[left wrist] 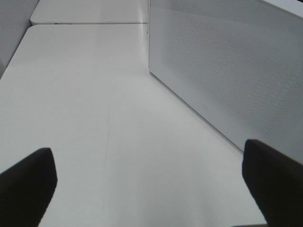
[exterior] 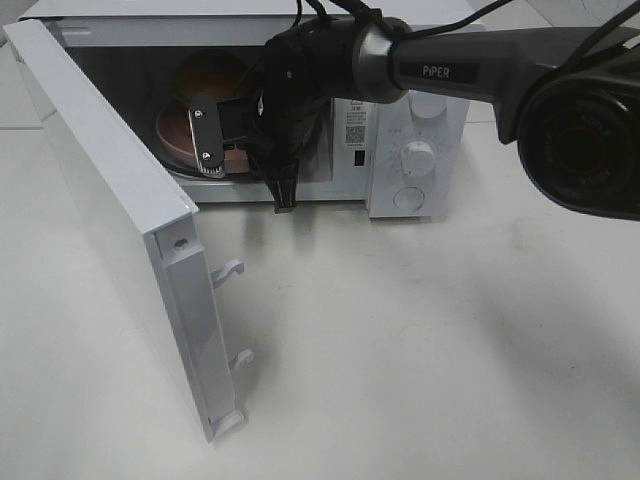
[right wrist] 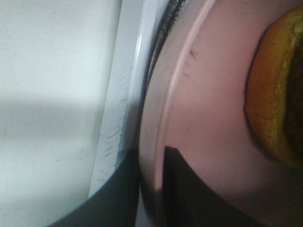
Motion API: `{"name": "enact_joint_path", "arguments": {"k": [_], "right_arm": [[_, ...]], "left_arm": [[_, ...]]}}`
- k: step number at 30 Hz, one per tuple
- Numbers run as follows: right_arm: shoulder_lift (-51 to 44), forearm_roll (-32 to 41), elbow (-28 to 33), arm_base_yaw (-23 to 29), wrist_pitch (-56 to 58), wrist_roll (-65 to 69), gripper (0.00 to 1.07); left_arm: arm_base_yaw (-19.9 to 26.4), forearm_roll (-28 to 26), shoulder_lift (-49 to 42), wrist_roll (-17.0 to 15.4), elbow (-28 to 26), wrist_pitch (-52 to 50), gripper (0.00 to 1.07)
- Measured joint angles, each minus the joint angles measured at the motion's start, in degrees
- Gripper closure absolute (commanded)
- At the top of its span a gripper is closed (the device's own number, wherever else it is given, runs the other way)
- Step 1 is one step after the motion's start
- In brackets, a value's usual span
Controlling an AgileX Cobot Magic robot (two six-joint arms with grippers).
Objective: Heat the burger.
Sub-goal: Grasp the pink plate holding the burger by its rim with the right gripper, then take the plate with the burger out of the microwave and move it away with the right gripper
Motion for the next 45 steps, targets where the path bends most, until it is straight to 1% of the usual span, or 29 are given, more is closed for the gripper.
{"name": "enact_joint_path", "arguments": {"k": [6, 9, 10, 12, 13, 14, 15, 16, 17, 18, 19, 20, 22, 23, 24, 25, 27, 28, 29, 31, 38, 39, 40, 41, 43, 45], "right_arm": [[-0.9, 1.2, 0.0, -0.2, 1.4, -4.4, 1.07], [-2.3, 1.5, 1.5, -0.2, 1.4, -4.9, 1.07], [-3.7, 1.7, 3.8, -0.2, 1.1, -6.1, 1.07], [-4.3, 1.7, 4.8, -0.2, 0.9, -6.9, 1.07], [-5.6, 1.8, 7.6, -0.2, -0.2, -8.7, 1.07], [-5.6, 1.8, 7.6, -0.2, -0.2, -8.7, 1.07], [-7.2, 2.3, 10.8, -0.2, -2.3, -10.5, 1.07], [-7.2, 2.3, 10.8, -0.2, -2.3, -10.5, 1.07], [-7.9, 2.7, 12.1, -0.3, -3.3, -11.2, 1.07], [-9.3, 3.4, 15.1, -0.3, -5.8, -13.3, 1.07], [-9.3, 3.4, 15.1, -0.3, -5.8, -13.3, 1.07], [-10.8, 4.2, 18.2, -0.3, -7.8, -15.4, 1.07], [-11.3, 4.3, 19.4, -0.3, -8.3, -16.2, 1.07], [-12.7, 4.7, 21.9, -0.3, -9.5, -17.8, 1.07], [-12.7, 4.7, 21.9, -0.3, -9.5, -17.8, 1.07], [-14.0, 4.8, 23.8, -0.3, -10.2, -18.9, 1.07], [-14.7, 4.8, 24.9, -0.3, -10.7, -19.4, 1.07], [-15.7, 4.8, 26.6, -0.3, -11.7, -19.7, 1.07], [-15.7, 4.8, 26.6, -0.3, -11.7, -19.7, 1.07], [-17.3, 4.8, 29.2, -0.3, -13.4, -19.9, 1.07], [-20.3, 5.4, 32.7, -0.3, -15.5, -21.1, 1.07], [-21.3, 6.1, 34.3, -0.2, -16.3, -21.4, 1.07], [-21.3, 6.1, 34.3, -0.2, -16.3, -21.4, 1.07], [-22.4, 6.5, 35.9, -0.2, -17.4, -22.2, 1.07], [-23.0, 6.6, 36.8, -0.2, -17.9, -22.7, 1.07], [-24.5, 6.7, 39.3, -0.1, -19.8, -23.6, 1.07]], "left_arm": [[0.0, 0.0, 0.0, 0.0, 0.0, 0.0, 0.07], [0.0, 0.0, 0.0, 0.0, 0.0, 0.0, 0.07], [0.0, 0.0, 0.0, 0.0, 0.0, 0.0, 0.07], [0.0, 0.0, 0.0, 0.0, 0.0, 0.0, 0.07], [0.0, 0.0, 0.0, 0.0, 0.0, 0.0, 0.07], [0.0, 0.0, 0.0, 0.0, 0.0, 0.0, 0.07], [0.0, 0.0, 0.0, 0.0, 0.0, 0.0, 0.07], [0.0, 0.0, 0.0, 0.0, 0.0, 0.0, 0.07], [0.0, 0.0, 0.0, 0.0, 0.0, 0.0, 0.07], [0.0, 0.0, 0.0, 0.0, 0.0, 0.0, 0.07], [0.0, 0.0, 0.0, 0.0, 0.0, 0.0, 0.07], [0.0, 0.0, 0.0, 0.0, 0.0, 0.0, 0.07], [0.0, 0.0, 0.0, 0.0, 0.0, 0.0, 0.07], [0.0, 0.0, 0.0, 0.0, 0.0, 0.0, 0.07], [0.0, 0.0, 0.0, 0.0, 0.0, 0.0, 0.07], [0.0, 0.0, 0.0, 0.0, 0.0, 0.0, 0.07], [0.0, 0.0, 0.0, 0.0, 0.0, 0.0, 0.07], [0.0, 0.0, 0.0, 0.0, 0.0, 0.0, 0.07], [0.0, 0.0, 0.0, 0.0, 0.0, 0.0, 0.07], [0.0, 0.0, 0.0, 0.0, 0.0, 0.0, 0.07], [0.0, 0.0, 0.0, 0.0, 0.0, 0.0, 0.07], [0.0, 0.0, 0.0, 0.0, 0.0, 0.0, 0.07], [0.0, 0.0, 0.0, 0.0, 0.0, 0.0, 0.07], [0.0, 0.0, 0.0, 0.0, 0.0, 0.0, 0.07], [0.0, 0.0, 0.0, 0.0, 0.0, 0.0, 0.07], [0.0, 0.0, 0.0, 0.0, 0.0, 0.0, 0.07]]}}
